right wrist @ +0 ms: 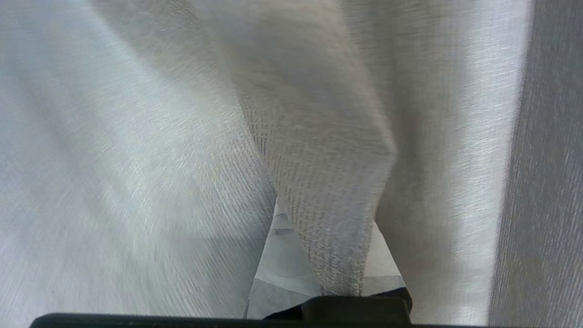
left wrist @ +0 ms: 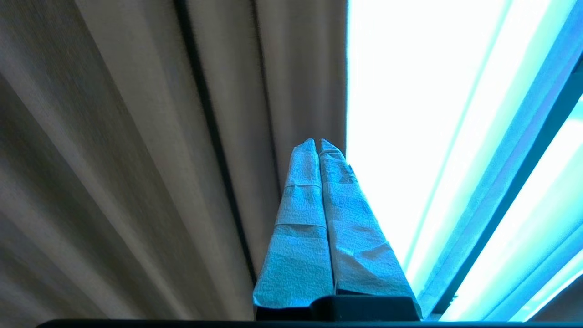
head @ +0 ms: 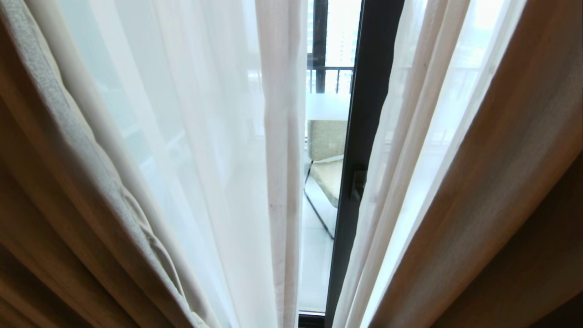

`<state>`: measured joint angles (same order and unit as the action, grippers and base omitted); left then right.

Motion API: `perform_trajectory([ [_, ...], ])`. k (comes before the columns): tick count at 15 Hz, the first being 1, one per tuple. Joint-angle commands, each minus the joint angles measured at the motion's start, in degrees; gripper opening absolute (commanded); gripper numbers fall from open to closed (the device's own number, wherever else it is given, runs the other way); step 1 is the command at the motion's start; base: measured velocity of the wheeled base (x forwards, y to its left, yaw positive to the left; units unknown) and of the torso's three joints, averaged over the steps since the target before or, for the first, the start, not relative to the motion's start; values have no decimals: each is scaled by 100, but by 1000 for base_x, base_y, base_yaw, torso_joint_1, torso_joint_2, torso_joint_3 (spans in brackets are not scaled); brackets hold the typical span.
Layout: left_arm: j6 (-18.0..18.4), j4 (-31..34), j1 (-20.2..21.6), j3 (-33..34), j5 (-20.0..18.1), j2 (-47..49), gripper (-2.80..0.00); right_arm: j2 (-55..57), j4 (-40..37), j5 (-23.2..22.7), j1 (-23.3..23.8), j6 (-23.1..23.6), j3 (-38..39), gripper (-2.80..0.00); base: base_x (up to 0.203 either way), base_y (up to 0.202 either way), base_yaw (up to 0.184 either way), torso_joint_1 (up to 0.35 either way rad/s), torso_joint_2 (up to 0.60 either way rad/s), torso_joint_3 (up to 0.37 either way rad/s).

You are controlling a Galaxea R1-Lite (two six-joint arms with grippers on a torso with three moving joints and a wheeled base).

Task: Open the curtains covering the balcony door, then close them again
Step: Pull the outer curtains open on both sides

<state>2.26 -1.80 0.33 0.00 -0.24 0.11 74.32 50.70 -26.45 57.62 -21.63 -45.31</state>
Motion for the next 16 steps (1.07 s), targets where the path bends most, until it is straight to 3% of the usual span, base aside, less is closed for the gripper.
perform_trajectory([
  [1, 3, -4, 2, 0, -2, -2, -280, -279, 67, -55, -14, -16, 235, -280, 0, 0, 0, 0, 0, 0],
  [13, 3, -4, 2, 0, -2, -2, -280, -627, 24, -53, -14, -26, 901, -280, 0, 0, 0, 0, 0, 0],
  [14, 3, -4, 2, 0, -2, -2, -280, -636, 36, -52, -8, -17, 952, 0, 0, 0, 0, 0, 0, 0],
  [16, 3, -4, -6, 0, -2, -2, -280, -647, 37, -12, 36, -11, 1039, 0, 0, 0, 0, 0, 0, 0],
])
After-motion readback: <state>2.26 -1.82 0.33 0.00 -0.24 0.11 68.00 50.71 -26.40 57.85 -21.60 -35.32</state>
